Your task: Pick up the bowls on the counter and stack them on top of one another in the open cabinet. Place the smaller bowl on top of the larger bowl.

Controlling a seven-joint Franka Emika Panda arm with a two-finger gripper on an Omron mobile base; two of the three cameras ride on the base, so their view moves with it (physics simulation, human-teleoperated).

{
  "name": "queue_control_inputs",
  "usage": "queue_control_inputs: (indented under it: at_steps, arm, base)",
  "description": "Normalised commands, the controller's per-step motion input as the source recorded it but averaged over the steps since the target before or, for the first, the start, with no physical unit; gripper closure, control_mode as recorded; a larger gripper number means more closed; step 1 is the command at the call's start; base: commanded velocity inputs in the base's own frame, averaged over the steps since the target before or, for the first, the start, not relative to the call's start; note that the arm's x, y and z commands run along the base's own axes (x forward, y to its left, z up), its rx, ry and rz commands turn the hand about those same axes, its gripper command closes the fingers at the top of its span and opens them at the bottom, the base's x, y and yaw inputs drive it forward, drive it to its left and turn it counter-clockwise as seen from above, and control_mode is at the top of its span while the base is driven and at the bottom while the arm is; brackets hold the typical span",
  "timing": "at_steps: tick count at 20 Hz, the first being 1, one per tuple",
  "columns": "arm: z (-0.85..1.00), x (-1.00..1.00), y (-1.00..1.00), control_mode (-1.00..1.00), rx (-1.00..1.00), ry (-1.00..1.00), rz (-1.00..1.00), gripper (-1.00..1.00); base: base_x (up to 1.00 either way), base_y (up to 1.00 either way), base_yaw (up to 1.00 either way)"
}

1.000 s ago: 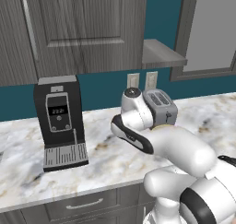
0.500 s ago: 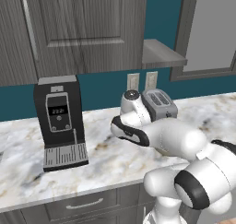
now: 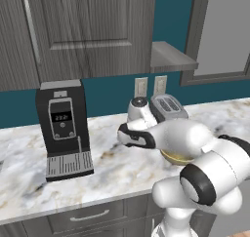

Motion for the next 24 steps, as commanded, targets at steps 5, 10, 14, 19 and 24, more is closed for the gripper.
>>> queue_control_inputs:
  at_steps: [5, 10, 14, 19, 24]
  arm:
    - [-0.15, 0.32, -0.07, -1.0, 0.0, 0.0, 0.03, -1.0]
    - [-0.22, 0.31, -0.02, -1.0, 0.0, 0.0, 0.03, -1.0]
    - [-0.29, 0.23, 0.0, -1.0, 0.0, 0.0, 0.03, -1.0]
    - [-0.23, 0.27, 0.0, -1.0, 0.0, 0.0, 0.02, -1.0]
    - [-0.15, 0.2, 0.0, -1.0, -0.01, 0.0, 0.01, 1.0]
  base:
    - [0.0, 0.0, 0.0]
    - [0.0, 0.0, 0.0]
    - [0.0, 0.0, 0.0]
    - [0.0, 0.0, 0.0]
    - [0.0, 0.0, 0.0]
